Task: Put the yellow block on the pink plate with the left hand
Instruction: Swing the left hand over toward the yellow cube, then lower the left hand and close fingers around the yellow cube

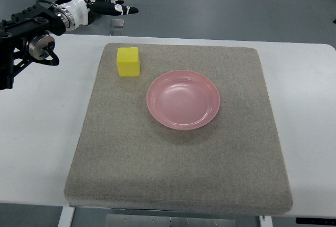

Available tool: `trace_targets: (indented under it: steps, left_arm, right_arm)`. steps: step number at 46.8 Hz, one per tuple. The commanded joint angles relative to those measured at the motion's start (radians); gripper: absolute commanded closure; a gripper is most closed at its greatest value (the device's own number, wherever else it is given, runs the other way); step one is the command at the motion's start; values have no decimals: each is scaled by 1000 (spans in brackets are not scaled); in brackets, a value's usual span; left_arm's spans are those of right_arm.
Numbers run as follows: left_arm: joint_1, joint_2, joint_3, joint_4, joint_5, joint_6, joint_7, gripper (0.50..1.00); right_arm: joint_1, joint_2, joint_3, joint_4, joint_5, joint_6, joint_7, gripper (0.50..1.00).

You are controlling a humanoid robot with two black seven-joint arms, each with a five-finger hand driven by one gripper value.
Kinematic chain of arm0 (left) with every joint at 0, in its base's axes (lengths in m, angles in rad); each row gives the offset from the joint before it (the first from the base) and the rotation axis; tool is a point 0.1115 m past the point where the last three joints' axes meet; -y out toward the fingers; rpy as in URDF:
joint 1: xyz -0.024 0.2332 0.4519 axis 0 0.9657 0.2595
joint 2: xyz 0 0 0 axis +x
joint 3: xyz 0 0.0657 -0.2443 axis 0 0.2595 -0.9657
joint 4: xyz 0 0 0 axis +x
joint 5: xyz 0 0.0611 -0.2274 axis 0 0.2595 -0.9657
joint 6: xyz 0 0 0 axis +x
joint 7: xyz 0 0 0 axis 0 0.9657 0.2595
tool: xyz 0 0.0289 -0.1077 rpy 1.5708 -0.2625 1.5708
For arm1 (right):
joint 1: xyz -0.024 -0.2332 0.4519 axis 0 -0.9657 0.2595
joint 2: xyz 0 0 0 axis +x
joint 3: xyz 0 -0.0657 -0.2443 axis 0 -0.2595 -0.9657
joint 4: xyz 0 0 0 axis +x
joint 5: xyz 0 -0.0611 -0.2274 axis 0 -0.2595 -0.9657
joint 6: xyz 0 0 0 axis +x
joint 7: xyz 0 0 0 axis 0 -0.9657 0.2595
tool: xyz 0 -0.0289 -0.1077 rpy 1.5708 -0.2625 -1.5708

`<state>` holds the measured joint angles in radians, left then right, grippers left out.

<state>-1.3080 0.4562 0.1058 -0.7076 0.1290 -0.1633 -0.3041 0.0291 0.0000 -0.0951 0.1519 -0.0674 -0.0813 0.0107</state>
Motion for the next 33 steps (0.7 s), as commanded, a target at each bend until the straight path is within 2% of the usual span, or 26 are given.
trace_targets:
  steps: [1,7,15,24,33]
  left_arm:
    - [-27,35,32,-30,130,-15,0,519]
    - [-69,82,46,-82,328,-65,0,516]
    - [-114,99,46,-87,555,-139,0,516]
    - [-146,101,46,-88,799,-153,-1,516]
    - [-152,99,48,-98,893,-170,-1,519]
  right_arm:
    - [0,0,0,0,0,0,0,576]
    - [0,0,0,0,0,0,0,576]
    - [0,0,0,0,0,0,0,576]
    - [0,0,0,0,0,0,0,576]
    - [0,0,0,0,0,0,0,576]
